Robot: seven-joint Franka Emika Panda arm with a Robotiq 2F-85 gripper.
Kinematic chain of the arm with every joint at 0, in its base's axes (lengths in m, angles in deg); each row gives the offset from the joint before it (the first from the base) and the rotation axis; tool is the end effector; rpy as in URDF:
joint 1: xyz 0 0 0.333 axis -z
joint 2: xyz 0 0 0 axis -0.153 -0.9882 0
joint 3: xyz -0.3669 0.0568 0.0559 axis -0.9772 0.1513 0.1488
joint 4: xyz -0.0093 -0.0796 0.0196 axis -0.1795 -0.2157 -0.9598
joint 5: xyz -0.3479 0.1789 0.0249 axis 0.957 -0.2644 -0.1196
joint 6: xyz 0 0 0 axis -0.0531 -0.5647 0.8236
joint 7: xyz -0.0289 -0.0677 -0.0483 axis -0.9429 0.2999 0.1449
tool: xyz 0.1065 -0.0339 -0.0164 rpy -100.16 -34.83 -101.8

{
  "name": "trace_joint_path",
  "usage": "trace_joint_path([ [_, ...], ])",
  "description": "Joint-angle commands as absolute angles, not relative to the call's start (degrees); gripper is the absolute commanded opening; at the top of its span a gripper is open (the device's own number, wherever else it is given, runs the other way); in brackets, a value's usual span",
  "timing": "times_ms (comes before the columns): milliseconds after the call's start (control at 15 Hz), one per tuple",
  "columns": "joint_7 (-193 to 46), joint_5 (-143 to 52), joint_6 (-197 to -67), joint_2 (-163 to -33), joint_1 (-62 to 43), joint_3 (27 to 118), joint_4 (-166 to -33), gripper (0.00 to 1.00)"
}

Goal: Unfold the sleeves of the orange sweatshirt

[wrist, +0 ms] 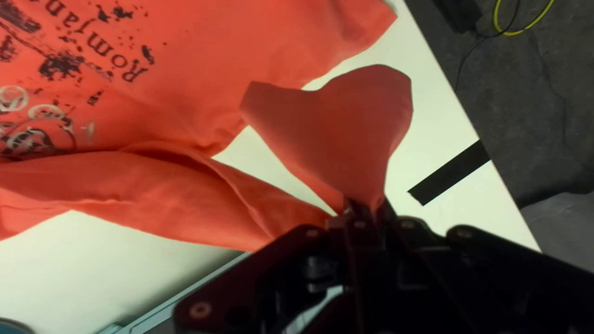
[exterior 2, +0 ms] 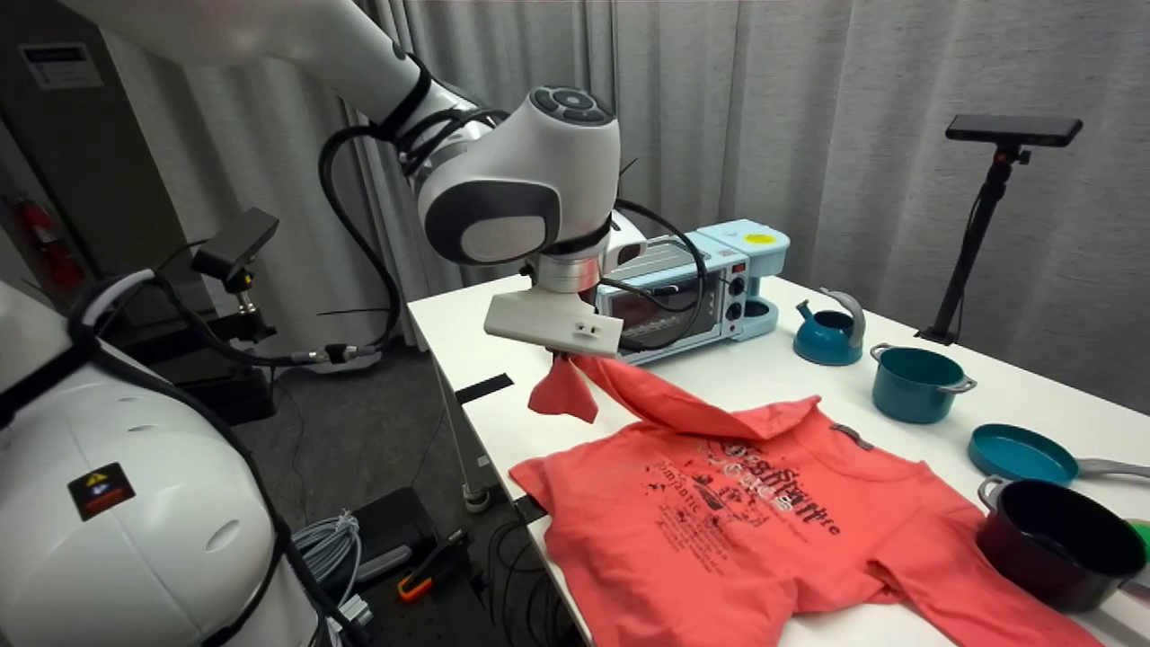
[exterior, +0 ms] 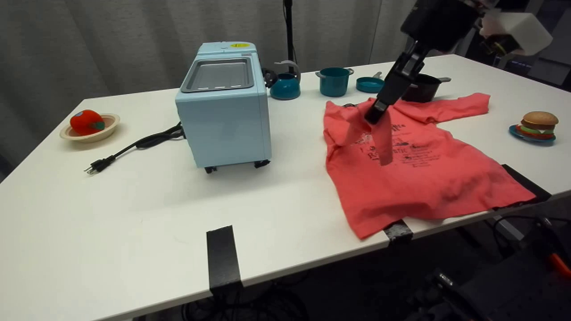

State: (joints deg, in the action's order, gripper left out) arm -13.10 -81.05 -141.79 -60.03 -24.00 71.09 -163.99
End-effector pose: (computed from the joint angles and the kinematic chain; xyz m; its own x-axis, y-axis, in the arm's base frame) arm 0.3643 0.0627 0.3958 0.7267 0.5872 0.3565 0.6709 -0.7181 -0.1848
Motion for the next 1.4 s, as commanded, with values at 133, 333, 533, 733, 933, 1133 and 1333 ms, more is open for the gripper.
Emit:
trace_joint_path([
  [133, -7.19, -80.24, -131.74, -58.41, -25.28, 71.19, -163.9, 0.01],
  [333, -5.48, -79.18, -132.38, -58.82, -24.87, 72.6, -164.03, 0.01],
  [533, -5.1, -79.08, -133.76, -59.17, -24.68, 73.2, -164.07, 0.38],
  [733, -5.17, -79.04, -133.95, -59.11, -24.12, 72.78, -163.49, 0.63],
  [933, -5.36, -79.72, -134.17, -59.09, -23.27, 71.71, -162.0, 0.84],
  [1133, -5.74, -80.77, -133.77, -59.65, -22.41, 70.19, -159.49, 1.0],
  [1333, -6.25, -80.47, -134.1, -59.95, -22.22, 70.43, -159.42, 1.0],
])
